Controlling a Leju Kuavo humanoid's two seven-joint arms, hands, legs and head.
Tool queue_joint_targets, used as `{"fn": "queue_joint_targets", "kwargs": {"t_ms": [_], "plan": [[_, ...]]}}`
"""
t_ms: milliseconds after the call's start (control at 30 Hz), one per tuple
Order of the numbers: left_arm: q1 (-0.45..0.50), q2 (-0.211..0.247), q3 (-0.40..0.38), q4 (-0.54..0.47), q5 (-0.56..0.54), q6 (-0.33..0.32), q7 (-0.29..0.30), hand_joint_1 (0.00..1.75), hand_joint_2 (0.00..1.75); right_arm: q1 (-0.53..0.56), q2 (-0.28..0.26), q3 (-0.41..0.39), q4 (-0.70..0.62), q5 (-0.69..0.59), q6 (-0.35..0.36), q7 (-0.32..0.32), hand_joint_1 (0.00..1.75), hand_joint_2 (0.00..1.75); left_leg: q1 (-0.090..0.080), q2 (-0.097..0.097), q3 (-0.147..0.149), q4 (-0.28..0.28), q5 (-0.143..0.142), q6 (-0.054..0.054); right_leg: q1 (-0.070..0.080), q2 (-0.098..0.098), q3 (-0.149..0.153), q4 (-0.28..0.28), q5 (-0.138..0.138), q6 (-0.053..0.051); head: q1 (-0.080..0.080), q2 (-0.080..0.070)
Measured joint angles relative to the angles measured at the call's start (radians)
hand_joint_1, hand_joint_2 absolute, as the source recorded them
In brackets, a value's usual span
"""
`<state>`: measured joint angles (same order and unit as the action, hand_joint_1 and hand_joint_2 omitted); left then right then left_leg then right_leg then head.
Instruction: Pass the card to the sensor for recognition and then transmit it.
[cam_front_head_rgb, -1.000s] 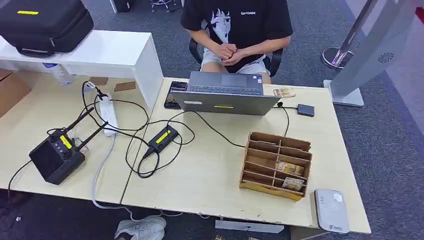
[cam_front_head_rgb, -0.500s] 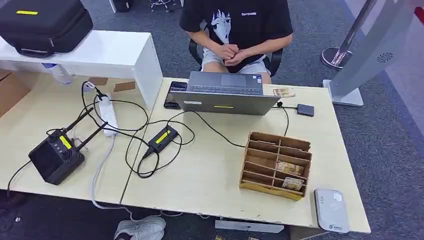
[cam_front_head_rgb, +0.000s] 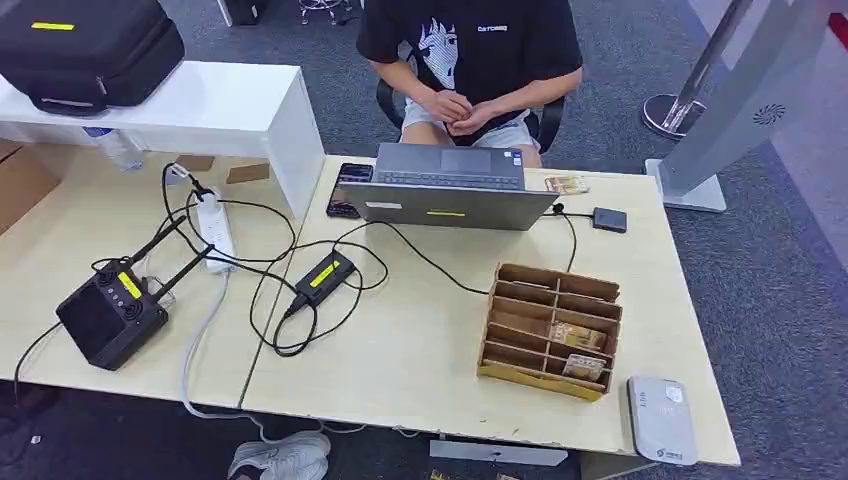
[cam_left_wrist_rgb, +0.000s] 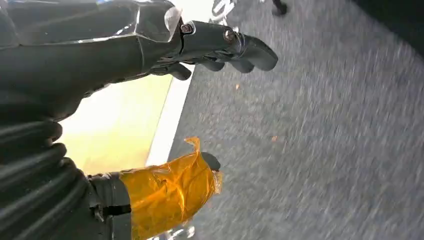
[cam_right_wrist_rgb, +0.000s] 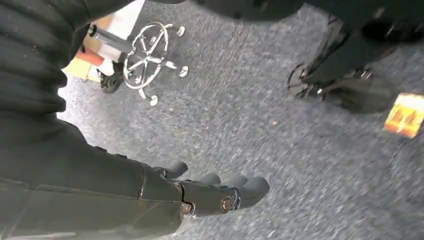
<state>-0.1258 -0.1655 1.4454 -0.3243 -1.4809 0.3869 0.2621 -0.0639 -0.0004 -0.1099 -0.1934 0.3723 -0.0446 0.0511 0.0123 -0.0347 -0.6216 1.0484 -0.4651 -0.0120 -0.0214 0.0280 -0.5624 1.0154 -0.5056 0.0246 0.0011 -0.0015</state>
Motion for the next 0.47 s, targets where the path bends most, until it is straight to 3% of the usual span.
{"fn": "queue_joint_targets", "kwargs": {"t_ms": [133,200,233,300,367,467], "plan": [[0.000,0.022,-0.002,0.034,0.005,0.011,0.000,0.00,1.75,-0.004,0.002,0.008,0.000,0.007,-0.015,-0.003,0.00,1.75,0.000,-0.001,0.000,0.000,0.000,0.000,0.000,0.000,0.000,0.000,0.000,0.000,0.000,0.000],[0.000,0.023,-0.002,0.038,0.019,0.084,-0.007,0.00,1.75,-0.003,0.002,0.008,0.000,0.004,-0.055,-0.009,0.00,1.75,0.000,-0.001,0.000,0.000,0.000,0.000,0.000,0.000,0.000,0.000,0.000,0.000,0.000,0.000],[0.000,0.022,-0.002,0.041,0.027,0.156,-0.013,0.00,1.75,-0.003,0.002,0.008,0.000,0.001,-0.084,-0.013,0.00,1.75,0.000,0.000,0.000,0.000,0.000,0.000,0.000,0.000,0.000,0.000,0.000,0.000,0.000,0.000],[0.000,0.020,-0.002,0.048,0.035,0.242,-0.014,0.00,1.75,-0.004,0.002,0.007,0.000,-0.004,-0.114,-0.017,0.00,1.75,-0.001,0.000,0.000,0.000,0.000,0.000,-0.001,0.000,0.000,0.000,0.000,0.000,0.000,0.000],[0.000,0.020,-0.002,0.060,0.037,0.230,-0.005,0.00,1.75,-0.003,0.002,0.007,0.000,0.001,-0.108,-0.013,0.00,1.75,-0.001,-0.001,0.000,0.000,0.000,0.000,-0.001,0.000,0.000,-0.001,0.000,0.000,0.000,0.000],[0.000,0.025,-0.002,0.074,0.045,0.136,0.009,0.00,1.75,-0.003,0.002,0.008,0.000,0.014,-0.087,0.000,0.00,1.75,-0.001,0.000,0.000,0.000,0.000,0.000,-0.001,0.000,0.000,-0.001,0.000,0.000,0.000,0.000]]}}
